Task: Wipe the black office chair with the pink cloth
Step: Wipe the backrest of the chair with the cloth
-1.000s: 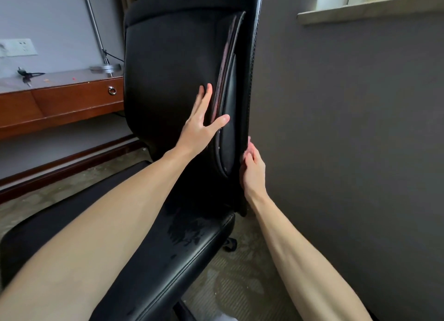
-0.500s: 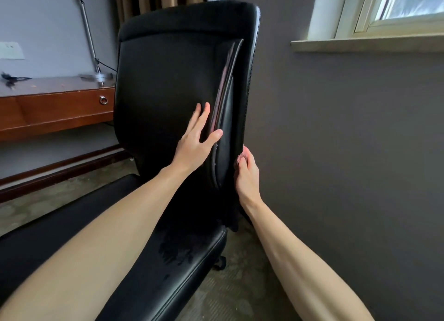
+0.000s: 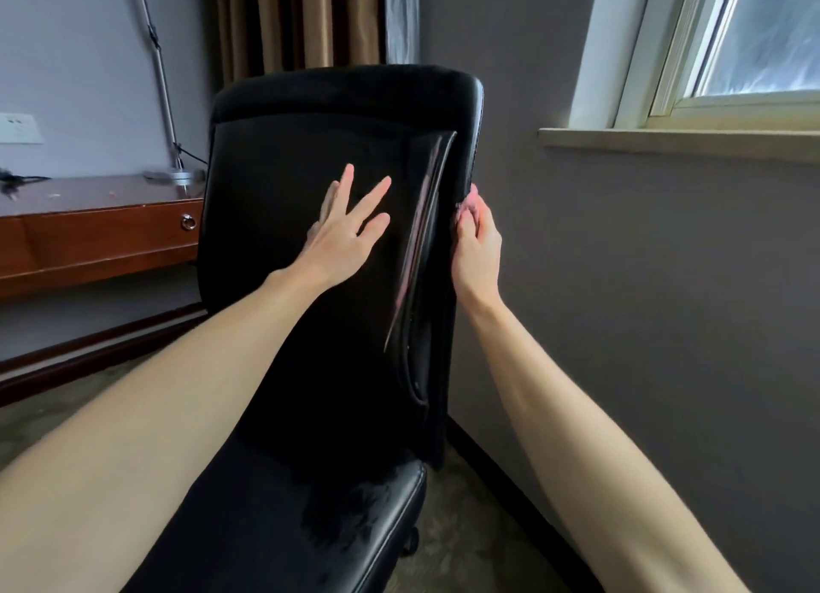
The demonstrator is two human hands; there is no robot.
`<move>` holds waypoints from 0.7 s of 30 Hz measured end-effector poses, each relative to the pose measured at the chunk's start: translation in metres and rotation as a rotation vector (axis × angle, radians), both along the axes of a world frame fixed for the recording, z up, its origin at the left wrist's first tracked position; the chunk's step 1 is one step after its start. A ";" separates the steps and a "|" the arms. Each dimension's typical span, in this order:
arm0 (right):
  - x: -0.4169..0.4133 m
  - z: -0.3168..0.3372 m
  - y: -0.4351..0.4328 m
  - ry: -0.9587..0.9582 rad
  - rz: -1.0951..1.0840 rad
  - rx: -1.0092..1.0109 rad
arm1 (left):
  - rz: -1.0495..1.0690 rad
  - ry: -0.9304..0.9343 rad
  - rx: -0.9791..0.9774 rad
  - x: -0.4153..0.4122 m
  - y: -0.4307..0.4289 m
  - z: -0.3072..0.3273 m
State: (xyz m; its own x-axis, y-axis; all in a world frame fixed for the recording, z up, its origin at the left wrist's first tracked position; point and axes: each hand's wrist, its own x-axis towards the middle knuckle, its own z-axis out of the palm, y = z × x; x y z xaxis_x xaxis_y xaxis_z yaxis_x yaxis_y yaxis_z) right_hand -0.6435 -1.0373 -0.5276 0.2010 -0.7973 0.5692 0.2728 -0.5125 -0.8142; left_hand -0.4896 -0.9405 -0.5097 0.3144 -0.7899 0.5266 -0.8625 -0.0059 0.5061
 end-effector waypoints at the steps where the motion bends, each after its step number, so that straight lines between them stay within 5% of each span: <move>1: 0.000 -0.015 0.002 0.016 0.009 0.018 | -0.008 -0.027 0.052 0.002 -0.005 0.002; 6: 0.002 -0.039 -0.003 0.014 0.045 0.080 | -0.006 -0.031 0.037 0.005 -0.028 -0.012; 16: 0.044 0.073 -0.045 -0.037 -0.042 -0.037 | 0.041 -0.047 0.024 0.017 -0.039 -0.014; 21: 0.043 0.021 -0.034 -0.049 -0.042 0.002 | 0.069 -0.079 -0.008 0.020 -0.045 -0.020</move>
State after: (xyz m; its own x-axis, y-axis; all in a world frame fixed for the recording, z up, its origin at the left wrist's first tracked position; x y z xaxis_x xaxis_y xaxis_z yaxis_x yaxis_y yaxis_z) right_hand -0.6002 -1.0711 -0.5063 0.1396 -0.8053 0.5762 0.2905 -0.5230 -0.8013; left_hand -0.4699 -0.9859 -0.5296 0.3249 -0.7634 0.5583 -0.8975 -0.0628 0.4364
